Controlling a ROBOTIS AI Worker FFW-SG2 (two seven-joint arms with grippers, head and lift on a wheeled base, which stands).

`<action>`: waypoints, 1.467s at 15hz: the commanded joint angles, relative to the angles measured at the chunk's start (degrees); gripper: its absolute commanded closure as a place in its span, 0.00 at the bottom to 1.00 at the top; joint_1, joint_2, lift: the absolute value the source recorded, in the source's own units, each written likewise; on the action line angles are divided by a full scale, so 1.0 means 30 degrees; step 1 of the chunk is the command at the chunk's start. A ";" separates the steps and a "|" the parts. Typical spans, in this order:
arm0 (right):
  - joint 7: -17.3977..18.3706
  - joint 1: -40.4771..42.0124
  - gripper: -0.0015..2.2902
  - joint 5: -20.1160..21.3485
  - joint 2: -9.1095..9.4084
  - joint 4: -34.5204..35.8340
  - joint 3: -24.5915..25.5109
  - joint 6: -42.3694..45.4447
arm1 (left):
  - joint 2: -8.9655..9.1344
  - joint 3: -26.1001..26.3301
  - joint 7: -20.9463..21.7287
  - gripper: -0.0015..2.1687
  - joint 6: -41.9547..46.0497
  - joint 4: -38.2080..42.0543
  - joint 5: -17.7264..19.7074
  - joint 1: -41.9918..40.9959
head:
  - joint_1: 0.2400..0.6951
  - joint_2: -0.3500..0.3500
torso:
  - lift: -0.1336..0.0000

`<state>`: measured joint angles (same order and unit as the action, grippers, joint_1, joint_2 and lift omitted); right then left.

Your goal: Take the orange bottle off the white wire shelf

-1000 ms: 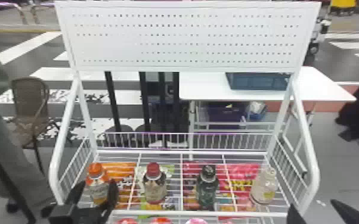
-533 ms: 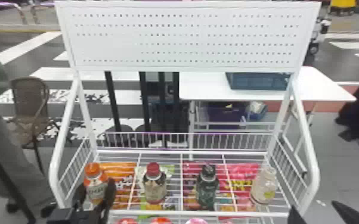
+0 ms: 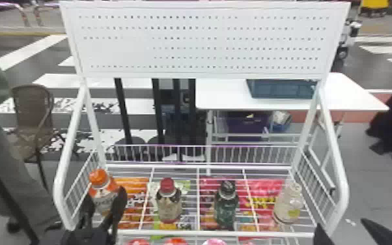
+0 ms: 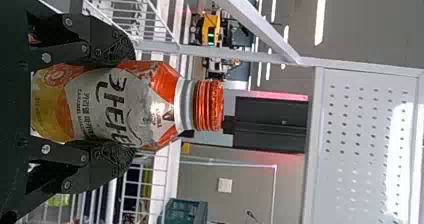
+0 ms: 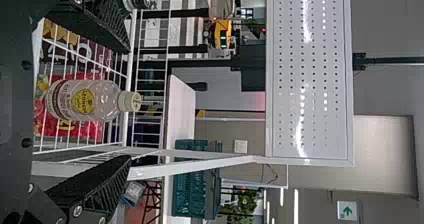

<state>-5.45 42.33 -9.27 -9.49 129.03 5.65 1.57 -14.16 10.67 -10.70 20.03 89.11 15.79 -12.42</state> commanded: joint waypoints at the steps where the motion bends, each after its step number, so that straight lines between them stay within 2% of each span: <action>1: 0.0000 -0.0136 0.06 -0.0015 -0.0002 -0.0121 -0.0068 0.0016 | -0.0203 -0.0451 -0.0212 0.33 -0.2036 0.3842 -0.0489 -0.1894 | 0.57 0.50 | 1.00; 5: 0.0000 -0.0429 0.06 -0.0073 -0.0002 -0.0443 -0.0097 0.0016 | -0.0291 -0.1681 -0.0300 0.33 -0.5668 0.9321 -0.1632 -0.4853 | 0.57 0.50 | 1.00; 9: 0.0000 -0.0634 0.06 -0.0132 0.0027 -0.0707 -0.0155 0.0016 | -0.0350 -0.2765 -0.0329 0.33 -0.6782 1.2133 -0.2218 -0.6933 | 0.57 0.50 | 1.00; 14: 0.0000 -0.0751 0.06 -0.0161 0.0056 -0.0824 -0.0155 0.0016 | -0.0115 -0.2912 -0.0388 0.33 -0.6313 1.3510 -0.2804 -0.8603 | 0.57 0.50 | 1.00; 22: 0.0000 -0.0869 0.06 -0.0190 0.0086 -0.0824 -0.0155 0.0016 | -0.0115 -0.2677 -0.0447 0.33 -0.6313 1.3569 -0.3067 -0.8662 | 0.57 0.50 | 1.00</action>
<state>-5.45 39.80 -9.80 -9.21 126.56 5.18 1.62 -14.50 2.64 -12.04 1.09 129.80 6.66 -38.41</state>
